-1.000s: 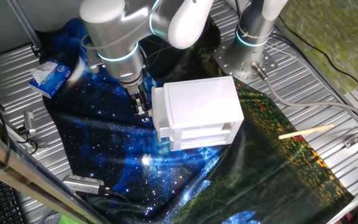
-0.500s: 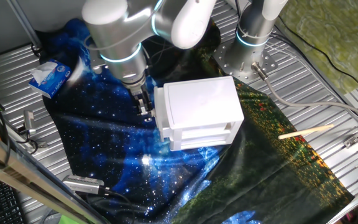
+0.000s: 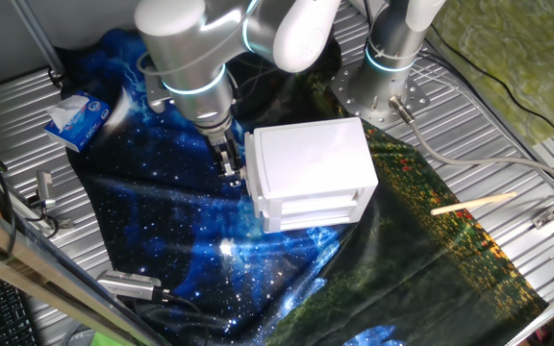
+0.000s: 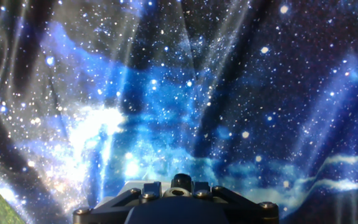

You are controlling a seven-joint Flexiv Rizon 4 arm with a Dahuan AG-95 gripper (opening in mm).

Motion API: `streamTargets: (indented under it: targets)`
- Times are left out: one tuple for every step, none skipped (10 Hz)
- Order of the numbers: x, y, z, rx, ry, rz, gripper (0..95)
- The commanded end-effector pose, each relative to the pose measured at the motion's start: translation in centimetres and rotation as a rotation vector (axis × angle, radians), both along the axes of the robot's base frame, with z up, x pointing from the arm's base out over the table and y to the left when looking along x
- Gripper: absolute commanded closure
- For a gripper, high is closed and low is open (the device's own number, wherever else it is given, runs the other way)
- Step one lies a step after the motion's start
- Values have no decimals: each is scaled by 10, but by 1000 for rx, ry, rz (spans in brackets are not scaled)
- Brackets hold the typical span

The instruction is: Grasp the handle and close the drawer

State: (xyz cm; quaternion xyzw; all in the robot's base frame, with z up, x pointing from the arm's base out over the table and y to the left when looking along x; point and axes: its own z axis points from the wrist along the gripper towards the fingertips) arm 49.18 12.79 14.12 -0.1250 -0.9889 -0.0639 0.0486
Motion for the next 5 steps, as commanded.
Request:
streamTargets:
  targets:
    - [-4, 1, 2, 3, 5, 1, 950]
    - [-5, 1, 3, 1, 8, 1, 950]
    - [-6, 1, 3, 1, 6, 1, 950]
    - [-9, 2, 0, 0, 1, 0, 950]
    - [-10, 2, -2, 0, 0, 0, 950]
